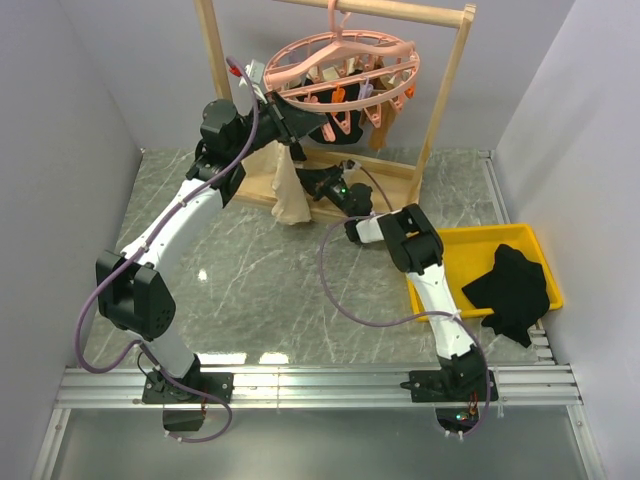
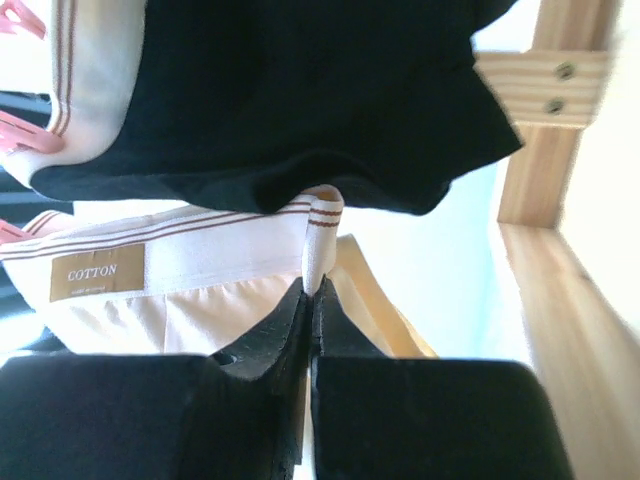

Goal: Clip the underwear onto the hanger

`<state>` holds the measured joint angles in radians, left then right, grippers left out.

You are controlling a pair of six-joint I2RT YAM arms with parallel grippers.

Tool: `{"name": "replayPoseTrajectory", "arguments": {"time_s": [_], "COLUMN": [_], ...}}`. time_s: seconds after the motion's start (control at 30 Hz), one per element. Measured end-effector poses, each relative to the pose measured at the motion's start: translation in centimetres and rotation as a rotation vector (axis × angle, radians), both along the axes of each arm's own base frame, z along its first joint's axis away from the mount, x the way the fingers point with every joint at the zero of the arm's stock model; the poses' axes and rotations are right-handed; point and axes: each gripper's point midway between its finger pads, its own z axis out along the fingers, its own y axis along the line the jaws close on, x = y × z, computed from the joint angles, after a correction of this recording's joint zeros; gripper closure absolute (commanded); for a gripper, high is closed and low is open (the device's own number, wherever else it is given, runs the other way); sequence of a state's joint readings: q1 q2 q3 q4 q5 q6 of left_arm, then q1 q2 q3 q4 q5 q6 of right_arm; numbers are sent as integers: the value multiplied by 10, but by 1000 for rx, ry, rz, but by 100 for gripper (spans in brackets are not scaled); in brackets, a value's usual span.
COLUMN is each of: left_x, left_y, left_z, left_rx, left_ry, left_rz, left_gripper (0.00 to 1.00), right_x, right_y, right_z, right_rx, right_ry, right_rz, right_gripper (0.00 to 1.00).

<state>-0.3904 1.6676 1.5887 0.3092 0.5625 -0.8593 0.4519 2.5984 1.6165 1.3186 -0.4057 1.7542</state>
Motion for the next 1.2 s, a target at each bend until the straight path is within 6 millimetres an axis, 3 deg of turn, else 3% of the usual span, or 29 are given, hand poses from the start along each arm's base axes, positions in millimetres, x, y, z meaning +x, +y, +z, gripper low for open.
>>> {"name": "replayPoseTrajectory", "arguments": {"time_s": [0.23,0.4,0.67,0.93,1.2], "left_x": [2,3,7,14,17], "left_y": [3,4,9,13,15], "left_z": [0,0,-4,-9,-16], "left_rx": [1,3,17,34,49], "left_ry": [0,-4,-13,-20,-13], "left_rz": [6,11,28,61,76], "left_gripper": [100,100,100,100,100], "right_x": [-4,-25,-65,-86,-126], "right_y": [-57,-84,-91,-98,-114], "right_z": [-20,1,77,94,119], "right_rx": [-126,-225,-343,-654,-882], "right_ry": [18,-69,-368,-603,-902], "right_rz": [-52,-65,-54,-54,-142], "right_gripper": [100,100,100,100,100]}}
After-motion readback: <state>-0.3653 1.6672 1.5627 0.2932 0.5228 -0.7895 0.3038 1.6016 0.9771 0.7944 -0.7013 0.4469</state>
